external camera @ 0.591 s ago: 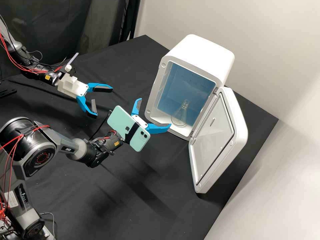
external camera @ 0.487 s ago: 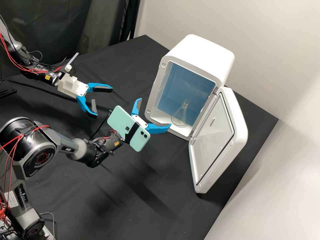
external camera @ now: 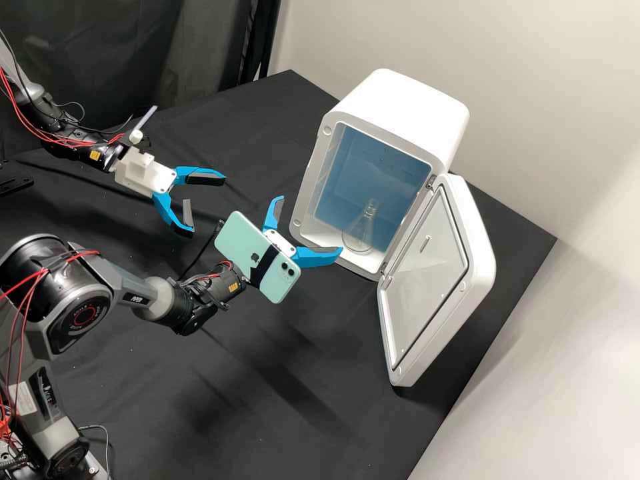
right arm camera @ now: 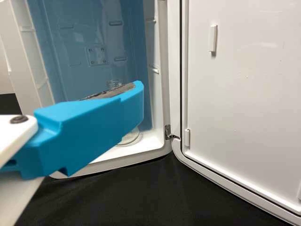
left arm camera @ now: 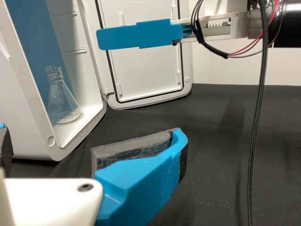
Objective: Take the flask out of the incubator
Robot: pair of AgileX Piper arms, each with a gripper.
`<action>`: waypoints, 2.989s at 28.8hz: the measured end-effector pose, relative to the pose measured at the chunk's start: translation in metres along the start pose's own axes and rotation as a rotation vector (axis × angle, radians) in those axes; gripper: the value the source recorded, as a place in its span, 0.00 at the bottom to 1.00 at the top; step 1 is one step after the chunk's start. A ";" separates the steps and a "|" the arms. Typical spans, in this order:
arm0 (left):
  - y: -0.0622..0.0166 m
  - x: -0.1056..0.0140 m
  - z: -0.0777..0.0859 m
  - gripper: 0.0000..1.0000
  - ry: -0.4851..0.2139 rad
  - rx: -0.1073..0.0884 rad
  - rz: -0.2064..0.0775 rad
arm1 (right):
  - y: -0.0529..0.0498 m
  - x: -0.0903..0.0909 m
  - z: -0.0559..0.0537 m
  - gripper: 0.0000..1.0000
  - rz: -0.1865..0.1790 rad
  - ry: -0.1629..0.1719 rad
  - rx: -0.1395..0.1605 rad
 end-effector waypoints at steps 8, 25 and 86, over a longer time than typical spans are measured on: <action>-0.0002 0.000 0.002 1.00 -0.005 0.001 -0.001 | 0.002 0.010 0.015 1.00 0.029 -0.021 -0.004; -0.0004 0.000 0.003 1.00 -0.010 0.002 -0.002 | 0.000 0.039 0.024 1.00 0.039 -0.025 -0.030; 0.0030 0.002 0.003 1.00 -0.011 0.004 0.006 | -0.043 0.057 0.040 1.00 -0.088 -0.073 -0.060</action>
